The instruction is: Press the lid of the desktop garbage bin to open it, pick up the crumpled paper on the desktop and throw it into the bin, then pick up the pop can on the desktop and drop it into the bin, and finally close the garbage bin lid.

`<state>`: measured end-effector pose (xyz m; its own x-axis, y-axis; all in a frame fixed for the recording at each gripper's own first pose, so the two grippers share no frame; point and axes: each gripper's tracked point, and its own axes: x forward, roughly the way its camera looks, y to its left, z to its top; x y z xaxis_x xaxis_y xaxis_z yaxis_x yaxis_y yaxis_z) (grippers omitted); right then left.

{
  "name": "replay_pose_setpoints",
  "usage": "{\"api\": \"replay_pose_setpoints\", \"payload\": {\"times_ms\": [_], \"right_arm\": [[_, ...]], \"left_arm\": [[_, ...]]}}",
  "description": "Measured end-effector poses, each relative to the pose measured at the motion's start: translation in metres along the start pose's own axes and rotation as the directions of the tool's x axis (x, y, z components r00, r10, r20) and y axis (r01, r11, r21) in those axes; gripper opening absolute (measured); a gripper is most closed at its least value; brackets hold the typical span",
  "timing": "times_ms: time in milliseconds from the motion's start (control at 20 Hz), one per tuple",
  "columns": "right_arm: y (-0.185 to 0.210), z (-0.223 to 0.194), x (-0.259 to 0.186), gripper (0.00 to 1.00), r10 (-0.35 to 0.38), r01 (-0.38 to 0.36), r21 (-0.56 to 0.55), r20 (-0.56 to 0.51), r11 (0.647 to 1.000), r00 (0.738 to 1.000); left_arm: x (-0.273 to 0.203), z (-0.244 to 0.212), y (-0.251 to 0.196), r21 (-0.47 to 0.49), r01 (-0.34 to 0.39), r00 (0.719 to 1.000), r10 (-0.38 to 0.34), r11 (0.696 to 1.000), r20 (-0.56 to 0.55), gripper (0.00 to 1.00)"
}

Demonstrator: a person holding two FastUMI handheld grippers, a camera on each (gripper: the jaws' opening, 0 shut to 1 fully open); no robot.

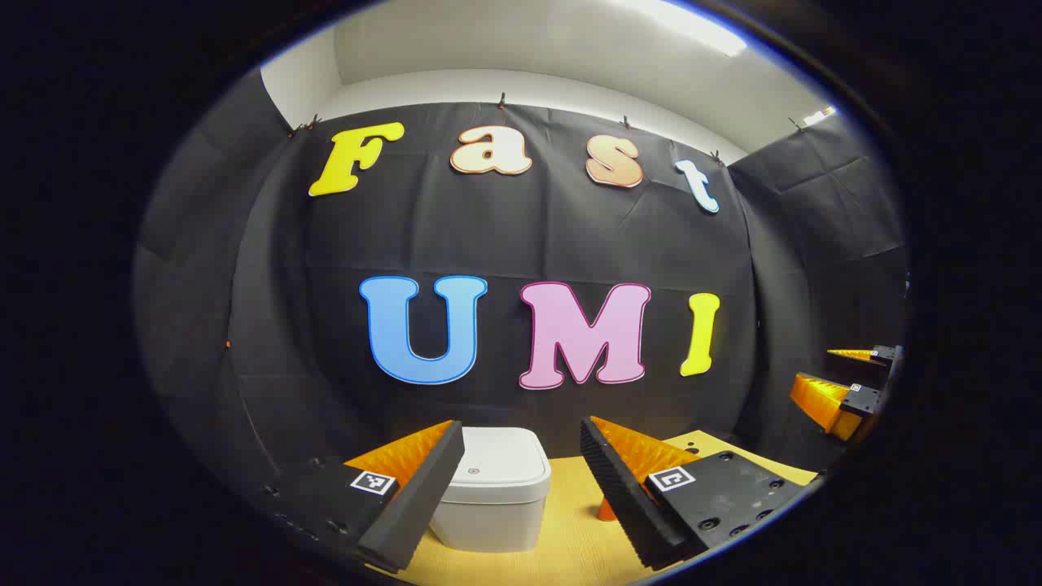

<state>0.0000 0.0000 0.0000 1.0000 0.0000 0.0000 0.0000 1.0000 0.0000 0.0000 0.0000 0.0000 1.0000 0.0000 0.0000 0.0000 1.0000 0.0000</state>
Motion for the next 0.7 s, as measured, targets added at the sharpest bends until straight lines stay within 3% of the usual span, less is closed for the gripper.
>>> {"api": "replay_pose_setpoints", "payload": {"times_ms": [700], "right_arm": [[0.002, 0.018, 0.004, 0.96, 0.006, -0.006, 0.004, 0.054, 1.0, 0.999]], "left_arm": [[0.013, 0.001, 0.007, -0.003, -0.033, 0.999, 0.033, 0.999, -0.005, 0.97]]}}
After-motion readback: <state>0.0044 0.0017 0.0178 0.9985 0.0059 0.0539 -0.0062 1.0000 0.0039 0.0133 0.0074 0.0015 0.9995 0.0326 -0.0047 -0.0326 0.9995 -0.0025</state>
